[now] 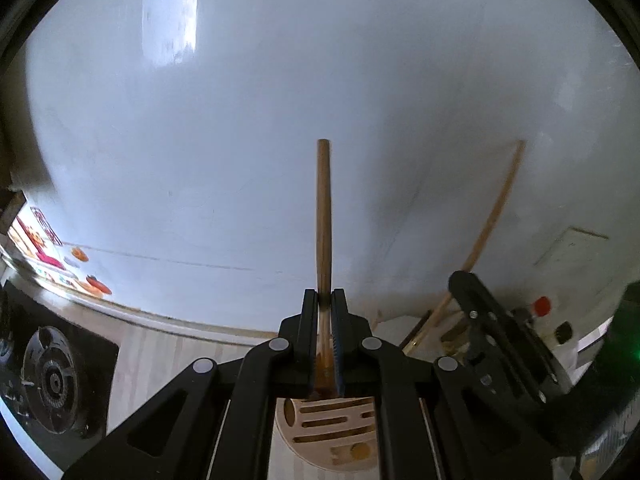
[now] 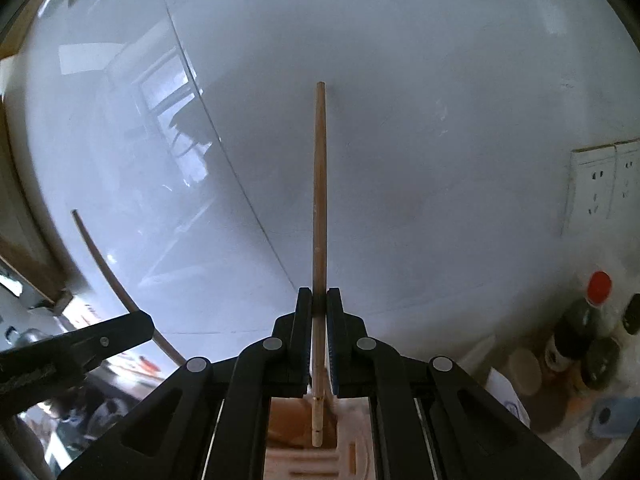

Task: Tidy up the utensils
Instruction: 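Insert both wooden chopsticks into the beige holder and open both tools, then grasp a dark chopstick with the left tool while the right tool grasps another dark one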

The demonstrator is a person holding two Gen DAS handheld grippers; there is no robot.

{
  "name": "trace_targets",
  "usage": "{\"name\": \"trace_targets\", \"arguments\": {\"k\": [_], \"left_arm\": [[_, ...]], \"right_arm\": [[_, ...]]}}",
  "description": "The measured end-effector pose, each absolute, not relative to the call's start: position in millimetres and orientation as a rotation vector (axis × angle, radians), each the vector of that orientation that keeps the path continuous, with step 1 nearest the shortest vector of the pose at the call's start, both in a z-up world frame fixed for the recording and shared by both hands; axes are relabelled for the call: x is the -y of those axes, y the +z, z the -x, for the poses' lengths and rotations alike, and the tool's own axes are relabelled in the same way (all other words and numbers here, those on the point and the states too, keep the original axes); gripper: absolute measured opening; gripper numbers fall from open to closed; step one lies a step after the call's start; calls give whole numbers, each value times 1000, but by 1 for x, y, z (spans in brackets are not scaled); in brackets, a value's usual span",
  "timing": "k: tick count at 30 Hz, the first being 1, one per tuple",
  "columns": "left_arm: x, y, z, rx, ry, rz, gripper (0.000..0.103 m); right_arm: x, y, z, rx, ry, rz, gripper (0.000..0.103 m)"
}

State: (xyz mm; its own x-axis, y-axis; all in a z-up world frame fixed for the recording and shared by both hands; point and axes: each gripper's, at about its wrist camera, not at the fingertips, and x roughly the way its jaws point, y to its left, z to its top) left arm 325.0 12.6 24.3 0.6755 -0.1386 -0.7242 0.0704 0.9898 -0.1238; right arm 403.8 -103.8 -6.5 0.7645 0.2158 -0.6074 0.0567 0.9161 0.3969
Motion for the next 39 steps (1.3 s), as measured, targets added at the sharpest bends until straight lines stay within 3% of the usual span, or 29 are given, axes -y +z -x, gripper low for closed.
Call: {"name": "trace_targets", "arguments": {"k": [6,11,12,13,14,15,16,19,22,31,39], "left_arm": [[-25,6,-328,-876,-117,104,5],[-43,16,-312,-889,-109,156,12],[-46,20,-306,-876,-97,146,18],[-45,27,-299,-862,-81,131,35],[-46,32,-292,-847,-66,123,60],[-49,36,-282,-826,-50,118,70],[-51,38,-275,-811,-37,112,78],[-57,38,-252,-794,1,77,78],[-55,32,-238,-797,34,53,103],[-33,-25,-204,-879,56,7,103],[7,-129,-179,-1111,54,-32,103]], "right_arm": [[84,-22,-403,-672,108,-350,7],[75,-29,-405,-730,116,-307,8],[75,-27,-403,-740,125,-312,9],[74,-24,-398,-746,135,-315,12],[75,-20,-393,-750,138,-319,17],[77,-17,-391,-750,135,-323,26],[80,-13,-387,-750,134,-329,30],[90,-4,-367,-769,108,-333,33],[101,-2,-349,-806,58,-328,42],[157,-19,-267,-976,-72,-360,77],[210,-102,-192,-1220,-193,-362,80]]}}
